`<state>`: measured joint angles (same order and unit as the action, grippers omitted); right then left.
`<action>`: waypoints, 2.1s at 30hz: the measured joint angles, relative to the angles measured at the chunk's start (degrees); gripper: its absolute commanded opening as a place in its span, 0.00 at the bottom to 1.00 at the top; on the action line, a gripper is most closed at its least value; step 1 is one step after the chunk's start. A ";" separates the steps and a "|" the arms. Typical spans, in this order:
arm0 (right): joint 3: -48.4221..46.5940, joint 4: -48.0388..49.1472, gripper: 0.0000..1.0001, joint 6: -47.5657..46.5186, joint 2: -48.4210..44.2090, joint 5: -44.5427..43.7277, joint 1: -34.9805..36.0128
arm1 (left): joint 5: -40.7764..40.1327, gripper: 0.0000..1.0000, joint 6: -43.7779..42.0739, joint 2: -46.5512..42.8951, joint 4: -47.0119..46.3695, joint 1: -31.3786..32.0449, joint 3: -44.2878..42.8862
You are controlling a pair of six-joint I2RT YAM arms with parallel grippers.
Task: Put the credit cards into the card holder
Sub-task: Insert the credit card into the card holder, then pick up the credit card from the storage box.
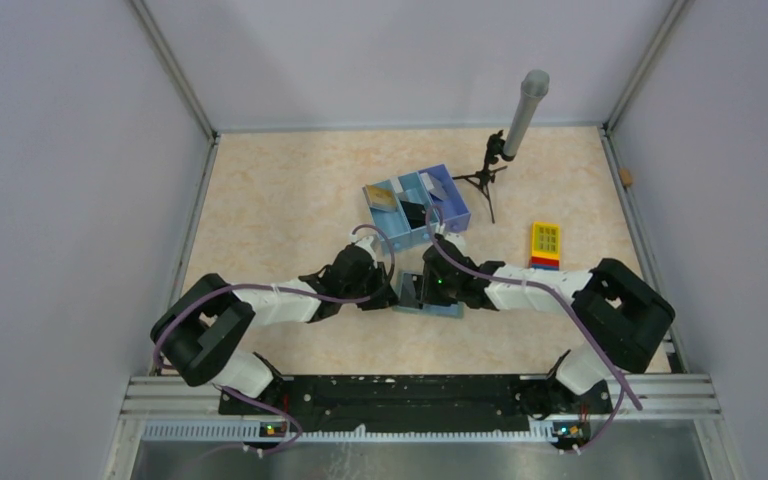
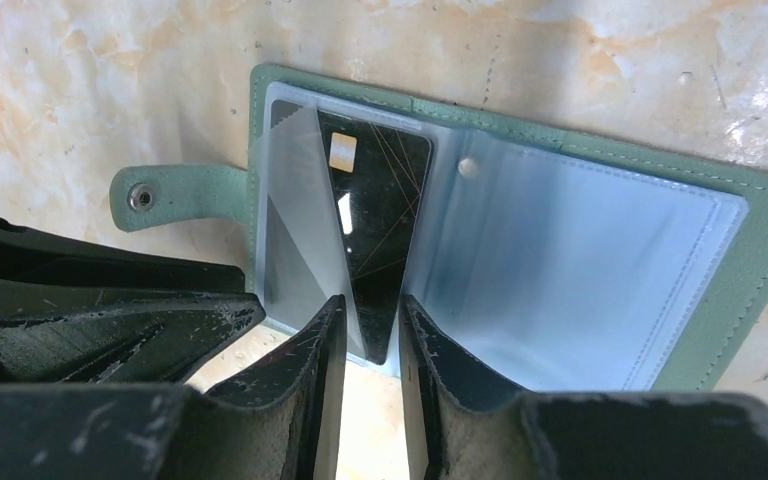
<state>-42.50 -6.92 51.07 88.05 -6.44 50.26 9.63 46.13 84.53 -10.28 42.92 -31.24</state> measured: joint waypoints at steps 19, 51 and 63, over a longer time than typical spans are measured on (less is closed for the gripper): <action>-3.02 -1.25 0.37 -2.25 2.01 -0.48 0.26 | 0.17 0.39 0.61 0.17 0.20 0.42 -0.02; -46.62 -10.82 0.72 -39.82 23.58 7.43 -22.34 | -0.13 0.99 -26.88 -25.90 43.76 -27.91 -23.28; -57.42 -14.08 0.67 -44.00 35.08 7.63 -23.82 | -0.68 0.99 -29.77 -25.92 44.98 -28.72 -23.43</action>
<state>-99.92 -20.99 7.07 123.13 1.19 26.44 8.95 16.36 58.61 34.70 14.20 -54.68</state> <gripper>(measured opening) 0.706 0.986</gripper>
